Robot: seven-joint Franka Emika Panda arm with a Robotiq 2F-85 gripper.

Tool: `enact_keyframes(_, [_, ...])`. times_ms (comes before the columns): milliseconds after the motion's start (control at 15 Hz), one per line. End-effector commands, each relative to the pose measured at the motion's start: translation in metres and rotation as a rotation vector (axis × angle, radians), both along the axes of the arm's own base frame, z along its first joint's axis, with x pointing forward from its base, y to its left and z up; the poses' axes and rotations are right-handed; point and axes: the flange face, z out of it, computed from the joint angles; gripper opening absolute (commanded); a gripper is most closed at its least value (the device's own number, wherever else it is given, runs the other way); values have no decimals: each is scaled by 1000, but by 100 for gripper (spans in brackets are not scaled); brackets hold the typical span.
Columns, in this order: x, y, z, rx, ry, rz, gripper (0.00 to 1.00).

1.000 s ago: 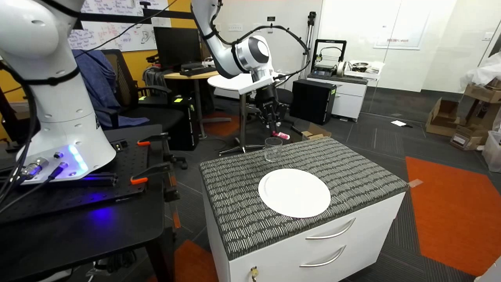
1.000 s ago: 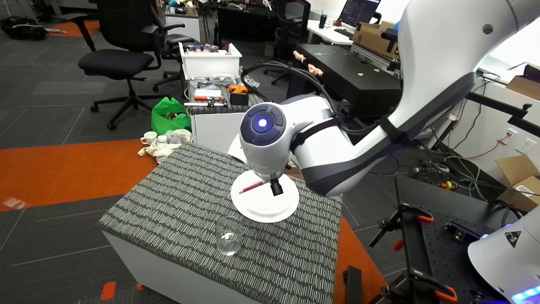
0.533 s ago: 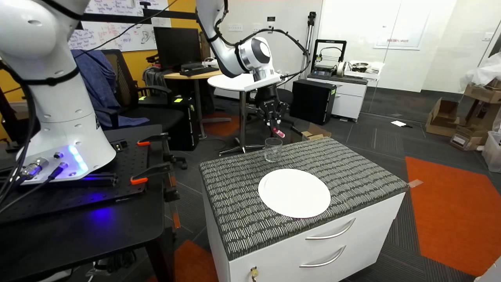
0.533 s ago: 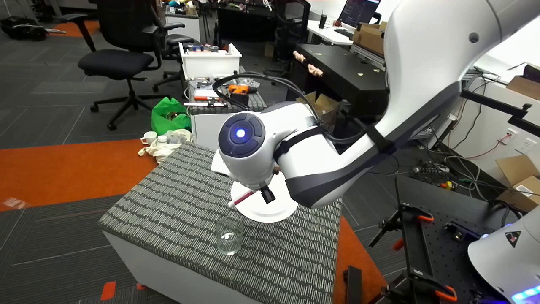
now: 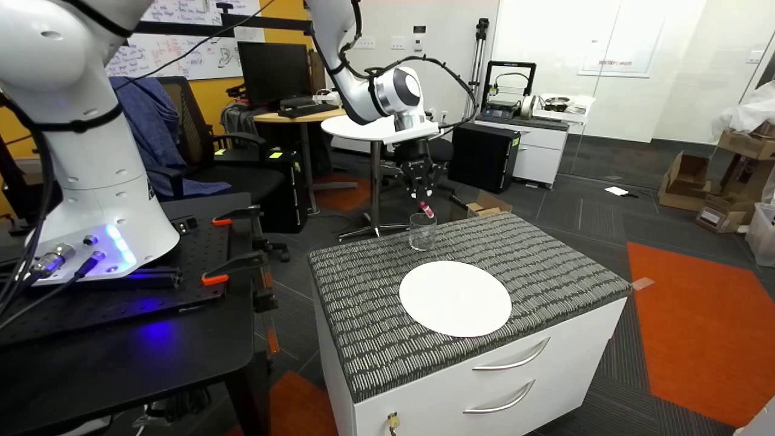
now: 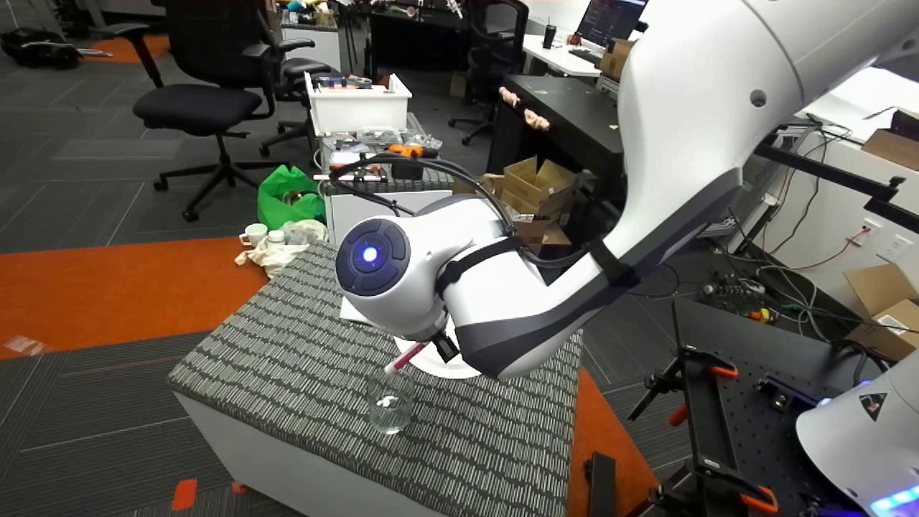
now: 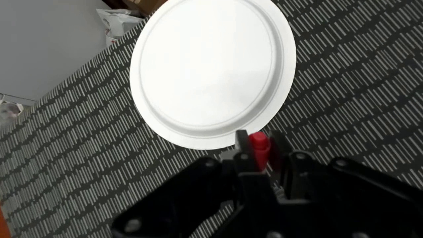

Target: Put the orange sharpie in the cup

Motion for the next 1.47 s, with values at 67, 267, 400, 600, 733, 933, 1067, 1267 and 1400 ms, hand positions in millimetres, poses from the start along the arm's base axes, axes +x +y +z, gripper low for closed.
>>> enact_keyframes(67, [14,6,-2,10,81,-16,5])
enact_keyframes(267, [21,9,-4,23,97,-18,5])
enact_keyframes(400, [27,12,-6,36,103,-14,5])
enact_keyframes(600, [35,16,-8,61,123,-10,5])
enact_keyframes(733, [38,19,-11,65,143,-17,5])
enact_keyframes(933, [42,20,-15,57,168,-32,26])
enact_keyframes(1067, [45,20,-17,51,173,-41,52])
enact_keyframes(1267, [49,20,-18,56,170,-63,74])
enact_keyframes(1400, [50,19,-15,56,153,-81,89])
